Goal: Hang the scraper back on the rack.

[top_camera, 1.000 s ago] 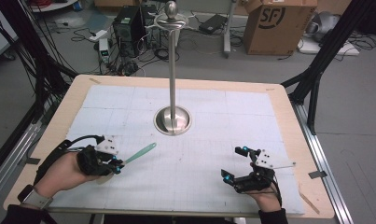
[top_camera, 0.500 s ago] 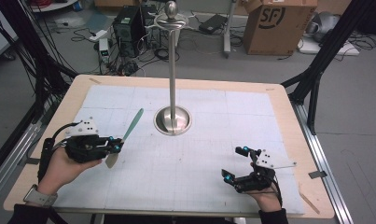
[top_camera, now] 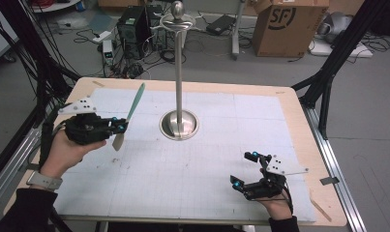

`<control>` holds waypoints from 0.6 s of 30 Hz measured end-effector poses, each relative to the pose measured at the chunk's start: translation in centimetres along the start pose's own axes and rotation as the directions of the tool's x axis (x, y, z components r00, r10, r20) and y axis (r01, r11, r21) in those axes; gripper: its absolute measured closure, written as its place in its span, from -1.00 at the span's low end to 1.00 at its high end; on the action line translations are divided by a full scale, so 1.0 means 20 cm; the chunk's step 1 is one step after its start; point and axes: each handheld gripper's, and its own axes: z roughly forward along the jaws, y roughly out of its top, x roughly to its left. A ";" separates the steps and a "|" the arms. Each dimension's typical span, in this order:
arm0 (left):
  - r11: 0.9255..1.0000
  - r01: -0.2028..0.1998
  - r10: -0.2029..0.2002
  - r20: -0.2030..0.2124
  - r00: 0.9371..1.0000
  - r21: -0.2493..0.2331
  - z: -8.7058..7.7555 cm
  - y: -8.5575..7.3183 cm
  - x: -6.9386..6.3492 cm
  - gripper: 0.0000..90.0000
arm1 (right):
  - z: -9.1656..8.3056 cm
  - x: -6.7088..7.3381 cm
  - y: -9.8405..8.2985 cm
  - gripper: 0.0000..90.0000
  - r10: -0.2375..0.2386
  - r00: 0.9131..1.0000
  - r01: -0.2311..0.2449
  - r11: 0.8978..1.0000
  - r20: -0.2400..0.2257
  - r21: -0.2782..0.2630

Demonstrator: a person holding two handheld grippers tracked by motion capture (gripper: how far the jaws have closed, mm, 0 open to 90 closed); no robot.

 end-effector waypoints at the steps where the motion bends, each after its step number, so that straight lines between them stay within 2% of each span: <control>1: 1.000 -0.001 0.001 0.000 1.000 -0.007 -0.01 0.02 0.01 0.79 | 0.00 0.00 0.00 -0.96 -0.001 1.000 0.001 1.000 -0.002 -0.002; 4: 1.000 -0.001 0.002 0.001 1.000 -0.025 -0.04 0.09 0.03 0.79 | 0.00 0.00 0.00 -0.96 -0.001 1.000 0.001 1.000 -0.002 -0.003; 7: 0.999 0.005 -0.003 0.043 0.999 -0.051 -0.07 0.15 0.05 0.79 | 0.00 0.00 0.00 -0.96 -0.002 1.000 0.002 1.000 -0.002 -0.004; 10: 0.996 0.003 0.003 0.061 0.998 -0.090 -0.08 0.22 0.07 0.79 | 0.00 0.00 0.00 -0.96 -0.004 1.000 0.004 1.000 -0.001 -0.004; 13: 0.995 0.006 -0.001 0.053 0.999 -0.098 -0.06 0.26 0.07 0.79 | 0.00 0.00 0.00 -0.96 -0.001 1.000 0.001 1.000 -0.002 0.002; 18: 0.994 -0.015 0.019 0.032 0.999 -0.111 -0.04 0.32 0.08 0.79 | 0.00 0.00 0.00 -0.96 -0.003 1.000 0.003 1.000 0.001 -0.004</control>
